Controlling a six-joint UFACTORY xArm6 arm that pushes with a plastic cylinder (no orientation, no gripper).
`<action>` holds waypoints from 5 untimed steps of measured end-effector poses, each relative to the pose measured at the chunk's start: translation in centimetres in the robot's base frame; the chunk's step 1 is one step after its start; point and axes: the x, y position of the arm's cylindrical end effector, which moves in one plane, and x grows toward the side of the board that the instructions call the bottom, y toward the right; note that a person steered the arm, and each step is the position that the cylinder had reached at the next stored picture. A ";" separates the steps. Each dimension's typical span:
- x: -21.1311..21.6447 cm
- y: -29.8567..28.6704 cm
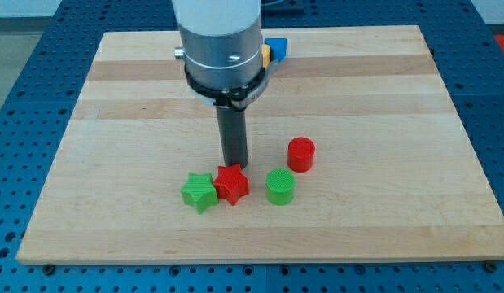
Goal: Push the red circle towards bottom center along with green circle
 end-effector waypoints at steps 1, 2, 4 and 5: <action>-1.7 0.1; -2.7 2.7; -3.9 10.0; -2.8 11.7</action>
